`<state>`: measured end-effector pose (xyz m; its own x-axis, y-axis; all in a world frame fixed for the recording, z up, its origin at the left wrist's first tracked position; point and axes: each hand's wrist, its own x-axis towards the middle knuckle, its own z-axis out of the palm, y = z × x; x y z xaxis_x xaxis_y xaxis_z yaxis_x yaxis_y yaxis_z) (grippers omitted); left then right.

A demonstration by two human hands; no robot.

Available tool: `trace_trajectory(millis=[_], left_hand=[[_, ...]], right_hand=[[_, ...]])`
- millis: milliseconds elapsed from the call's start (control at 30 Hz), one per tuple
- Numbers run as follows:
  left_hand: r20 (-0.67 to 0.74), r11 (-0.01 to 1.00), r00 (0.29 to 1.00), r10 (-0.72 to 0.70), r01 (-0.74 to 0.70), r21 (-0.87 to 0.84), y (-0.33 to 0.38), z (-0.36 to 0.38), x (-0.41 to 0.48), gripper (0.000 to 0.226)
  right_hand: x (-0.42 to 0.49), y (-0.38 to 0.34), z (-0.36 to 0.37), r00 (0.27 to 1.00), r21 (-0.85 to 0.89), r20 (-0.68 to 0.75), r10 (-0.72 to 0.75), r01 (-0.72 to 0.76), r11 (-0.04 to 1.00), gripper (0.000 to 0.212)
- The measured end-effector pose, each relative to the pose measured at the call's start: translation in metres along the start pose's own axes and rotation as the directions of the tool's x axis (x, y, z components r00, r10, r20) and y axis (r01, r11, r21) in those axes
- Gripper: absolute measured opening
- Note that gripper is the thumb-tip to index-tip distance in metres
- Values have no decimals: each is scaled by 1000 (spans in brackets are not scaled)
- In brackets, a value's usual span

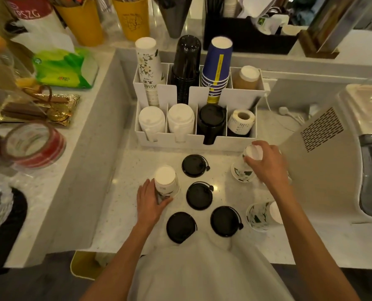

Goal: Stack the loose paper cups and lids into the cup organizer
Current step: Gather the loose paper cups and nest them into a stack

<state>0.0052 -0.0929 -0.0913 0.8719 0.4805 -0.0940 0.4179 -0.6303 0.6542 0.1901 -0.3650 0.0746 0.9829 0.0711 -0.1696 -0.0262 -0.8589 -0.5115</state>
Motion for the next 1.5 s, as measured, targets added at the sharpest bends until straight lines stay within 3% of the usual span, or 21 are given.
trace_trajectory(millis=[67,167,267,400,467,567,800,967,1500], left_hand=[[4,1000,1000,-12,12,-18,1,-1,-1,82],[1,999,1000,-28,28,-33,3,-1,-2,82],[4,1000,1000,-22,22,-12,4,-1,-2,81],[-4,1000,1000,-4,4,-27,5,-3,-3,77],[8,999,1000,-1,2,-34,5,-5,-2,77],[15,998,1000,-3,4,-59,5,-6,-1,80],[18,994,1000,-21,23,-105,7,-8,-3,74],[-9,995,999,-50,49,-91,9,-8,-3,77],[-8,999,1000,-24,24,-35,6,-4,-3,77]], right_hand=[[-4,-10,-11,995,25,1,-103,103,994,54],[-12,-42,-25,944,245,131,-303,265,932,58],[-18,-85,-25,829,358,265,-493,390,848,59],[-26,-133,-3,620,395,408,-671,542,741,62],[-29,-147,13,530,363,467,-708,614,700,64],[-31,-155,40,471,308,532,-704,667,678,66],[-34,-139,85,471,231,611,-637,663,712,64],[-32,-130,96,524,195,597,-608,640,743,67],[-40,-112,121,661,258,435,-611,559,788,69]])
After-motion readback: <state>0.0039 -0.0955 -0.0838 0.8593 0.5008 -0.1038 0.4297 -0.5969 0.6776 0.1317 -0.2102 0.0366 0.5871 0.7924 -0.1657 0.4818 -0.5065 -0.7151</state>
